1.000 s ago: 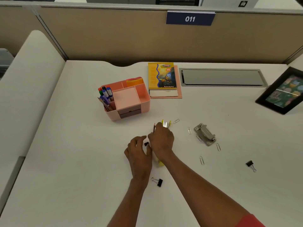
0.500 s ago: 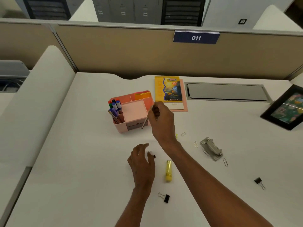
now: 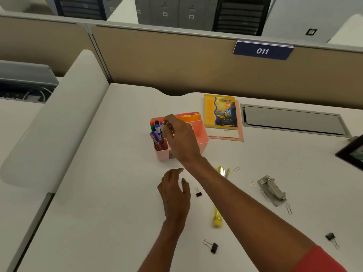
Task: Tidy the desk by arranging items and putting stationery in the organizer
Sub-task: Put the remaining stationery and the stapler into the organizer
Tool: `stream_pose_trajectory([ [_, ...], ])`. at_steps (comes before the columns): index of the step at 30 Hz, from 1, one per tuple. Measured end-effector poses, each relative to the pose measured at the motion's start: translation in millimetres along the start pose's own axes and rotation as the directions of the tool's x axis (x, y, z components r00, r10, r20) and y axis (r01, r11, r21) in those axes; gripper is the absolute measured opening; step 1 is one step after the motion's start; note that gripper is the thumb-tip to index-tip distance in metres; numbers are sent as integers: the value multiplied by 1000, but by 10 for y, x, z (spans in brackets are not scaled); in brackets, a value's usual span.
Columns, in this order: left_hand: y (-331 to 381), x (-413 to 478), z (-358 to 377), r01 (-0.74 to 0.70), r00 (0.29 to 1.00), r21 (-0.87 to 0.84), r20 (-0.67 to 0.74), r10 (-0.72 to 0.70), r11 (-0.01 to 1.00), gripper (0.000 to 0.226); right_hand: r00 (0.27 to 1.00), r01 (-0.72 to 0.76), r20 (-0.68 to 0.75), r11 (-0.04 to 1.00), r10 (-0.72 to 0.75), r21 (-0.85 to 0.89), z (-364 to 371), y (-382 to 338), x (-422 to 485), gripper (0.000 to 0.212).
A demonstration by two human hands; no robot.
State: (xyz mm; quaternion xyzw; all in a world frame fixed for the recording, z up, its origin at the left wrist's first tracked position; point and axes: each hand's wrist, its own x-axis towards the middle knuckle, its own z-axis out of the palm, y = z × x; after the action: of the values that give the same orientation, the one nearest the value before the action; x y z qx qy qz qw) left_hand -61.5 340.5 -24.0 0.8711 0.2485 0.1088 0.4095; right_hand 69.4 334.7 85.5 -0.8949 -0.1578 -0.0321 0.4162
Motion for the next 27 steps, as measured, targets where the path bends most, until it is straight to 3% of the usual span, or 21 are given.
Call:
stream_pose_trajectory([
  [7, -13, 23, 3, -17, 990, -31, 137, 21, 999, 40, 985, -12, 167, 979, 47, -202, 140, 108, 58, 30],
  [13, -3, 46, 66, -44, 987, -39, 150, 50, 998, 35, 993, -77, 91, 996, 81, -46, 24, 358, -78, 35],
  [16, -20, 43, 123, -75, 983, -25, 167, 78, 997, 32, 984, -180, -2, 982, 180, -50, -219, 674, -393, 32],
  [21, -37, -73, 160, -149, 974, -18, 173, 150, 989, 32, 929, -363, -13, 905, 370, -224, -542, 1138, -1347, 19],
  [27, -112, -283, 169, -172, 969, -11, 180, 171, 985, 32, 812, -558, 18, 785, 584, -269, -550, 1220, -2185, 43],
])
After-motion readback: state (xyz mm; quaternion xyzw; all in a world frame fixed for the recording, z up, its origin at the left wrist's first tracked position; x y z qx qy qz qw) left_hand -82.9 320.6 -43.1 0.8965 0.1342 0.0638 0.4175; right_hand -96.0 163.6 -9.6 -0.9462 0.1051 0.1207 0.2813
